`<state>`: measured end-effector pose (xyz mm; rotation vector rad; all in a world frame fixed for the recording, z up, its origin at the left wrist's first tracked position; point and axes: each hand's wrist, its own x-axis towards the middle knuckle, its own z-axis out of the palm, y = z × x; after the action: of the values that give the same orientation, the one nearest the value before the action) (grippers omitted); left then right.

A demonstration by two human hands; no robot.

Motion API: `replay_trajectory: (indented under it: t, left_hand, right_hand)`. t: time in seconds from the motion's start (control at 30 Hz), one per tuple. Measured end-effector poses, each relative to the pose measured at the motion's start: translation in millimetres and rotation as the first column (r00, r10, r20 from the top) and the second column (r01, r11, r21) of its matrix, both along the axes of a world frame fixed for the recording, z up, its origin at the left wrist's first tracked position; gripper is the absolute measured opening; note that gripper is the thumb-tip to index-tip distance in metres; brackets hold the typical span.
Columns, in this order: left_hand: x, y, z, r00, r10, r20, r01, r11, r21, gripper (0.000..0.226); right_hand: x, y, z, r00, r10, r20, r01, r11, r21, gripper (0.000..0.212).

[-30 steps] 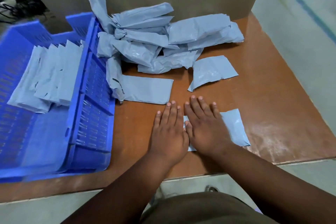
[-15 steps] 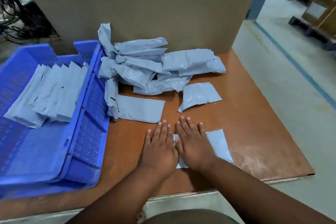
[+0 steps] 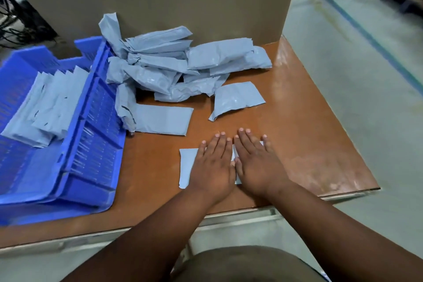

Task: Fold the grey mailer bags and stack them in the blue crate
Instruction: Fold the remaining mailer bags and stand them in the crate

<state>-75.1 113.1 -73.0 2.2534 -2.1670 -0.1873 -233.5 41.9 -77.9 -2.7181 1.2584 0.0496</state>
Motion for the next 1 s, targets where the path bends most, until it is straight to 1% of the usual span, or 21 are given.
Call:
replay_trajectory:
  t: [0.2, 0.4, 0.53, 0.6, 0.63, 0.7, 0.77, 0.8, 0.87, 1.0]
  left_hand:
    - [0, -1, 0, 1.0, 0.007, 0.023, -0.007, 1.0, 0.0, 0.068]
    - [1, 0, 3, 1.0, 0.004, 0.029, -0.005, 1.0, 0.019, 0.07]
    - [3, 4, 12, 0.997, 0.003, 0.078, -0.007, 0.999, 0.052, 0.072]
    - [5, 14, 19, 0.996, -0.015, 0.086, 0.012, 0.999, 0.031, 0.069]
    - [7, 21, 21, 0.995, -0.048, 0.089, 0.047, 0.999, 0.014, 0.068]
    - [11, 38, 22, 0.983, -0.136, 0.121, 0.138, 0.99, -0.007, 0.068]
    - [17, 54, 17, 0.974, -0.162, 0.16, 0.163, 0.987, 0.003, 0.071]
    - [19, 60, 14, 0.975, -0.149, 0.163, 0.148, 0.989, 0.017, 0.073]
    - [23, 66, 9, 0.983, -0.123, 0.138, 0.118, 0.992, 0.042, 0.073]
    - [25, 64, 6, 0.986, -0.13, 0.103, 0.125, 0.991, 0.056, 0.074]
  right_hand:
    - [0, -1, -2, 1.0, 0.002, 0.027, -0.002, 1.0, 0.011, 0.072]
    - [0, 0, 3, 1.0, 0.002, 0.003, -0.002, 1.0, 0.015, 0.072]
    - [-3, -3, 6, 0.999, 0.013, -0.04, -0.013, 1.0, 0.02, 0.073]
    - [-10, -4, 13, 0.999, 0.027, -0.026, -0.027, 0.999, 0.036, 0.074]
    - [-16, -3, 16, 0.999, 0.046, 0.001, -0.046, 0.998, 0.037, 0.075]
    - [-30, 5, 22, 0.988, 0.141, 0.057, -0.139, 0.99, -0.032, 0.075]
    - [-43, 14, 17, 0.969, 0.242, 0.048, -0.237, 0.967, -0.095, 0.074]
    - [-48, 16, 11, 0.963, 0.269, 0.025, -0.266, 0.96, -0.088, 0.073]
    - [-52, 17, 2, 0.96, 0.278, -0.01, -0.279, 0.959, -0.058, 0.073]
    - [-51, 15, -2, 0.961, 0.273, -0.034, -0.274, 0.961, -0.034, 0.075]
